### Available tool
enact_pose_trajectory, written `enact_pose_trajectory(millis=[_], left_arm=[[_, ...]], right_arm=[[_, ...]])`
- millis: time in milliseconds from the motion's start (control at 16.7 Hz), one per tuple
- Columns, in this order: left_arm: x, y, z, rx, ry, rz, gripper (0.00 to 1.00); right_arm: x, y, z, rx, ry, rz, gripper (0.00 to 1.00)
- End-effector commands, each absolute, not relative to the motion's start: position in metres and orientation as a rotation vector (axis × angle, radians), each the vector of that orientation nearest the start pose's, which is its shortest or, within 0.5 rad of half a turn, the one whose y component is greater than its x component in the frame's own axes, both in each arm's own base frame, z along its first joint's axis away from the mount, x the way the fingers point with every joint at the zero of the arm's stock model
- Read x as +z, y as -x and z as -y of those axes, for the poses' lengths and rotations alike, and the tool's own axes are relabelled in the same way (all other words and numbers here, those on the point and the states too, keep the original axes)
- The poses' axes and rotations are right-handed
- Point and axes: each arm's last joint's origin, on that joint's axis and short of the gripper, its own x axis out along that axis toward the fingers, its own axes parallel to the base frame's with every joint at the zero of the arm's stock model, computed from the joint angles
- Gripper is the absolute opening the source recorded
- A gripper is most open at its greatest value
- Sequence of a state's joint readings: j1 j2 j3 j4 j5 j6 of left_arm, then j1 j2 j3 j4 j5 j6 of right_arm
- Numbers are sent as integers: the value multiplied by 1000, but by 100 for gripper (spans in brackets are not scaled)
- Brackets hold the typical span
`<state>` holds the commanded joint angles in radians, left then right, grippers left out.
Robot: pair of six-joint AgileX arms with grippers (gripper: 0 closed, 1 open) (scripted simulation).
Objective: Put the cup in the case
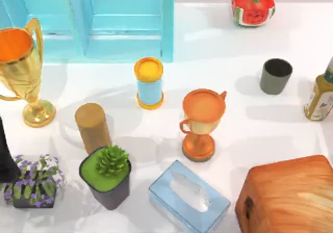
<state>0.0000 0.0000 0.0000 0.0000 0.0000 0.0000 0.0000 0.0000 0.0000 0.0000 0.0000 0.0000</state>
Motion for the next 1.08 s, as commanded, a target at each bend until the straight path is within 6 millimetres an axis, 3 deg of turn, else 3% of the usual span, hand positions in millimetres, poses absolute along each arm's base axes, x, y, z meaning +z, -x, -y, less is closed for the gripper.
enact_pose_trajectory(millis=[300, 660, 840, 1080], left_arm=[[160, -106, 1, 0, 0, 0, 100], [160, -106, 1, 0, 0, 0, 100], [160, -106, 1, 0, 0, 0, 100], [160, -106, 1, 0, 0, 0, 100]], right_arm=[[171, -106, 1, 5, -12, -44, 100], [240, -125, 1, -17, -68, -314, 100], [279, -160, 1, -51, -90, -537, 100], [308, -235, -1, -105, -96, -887, 100]])
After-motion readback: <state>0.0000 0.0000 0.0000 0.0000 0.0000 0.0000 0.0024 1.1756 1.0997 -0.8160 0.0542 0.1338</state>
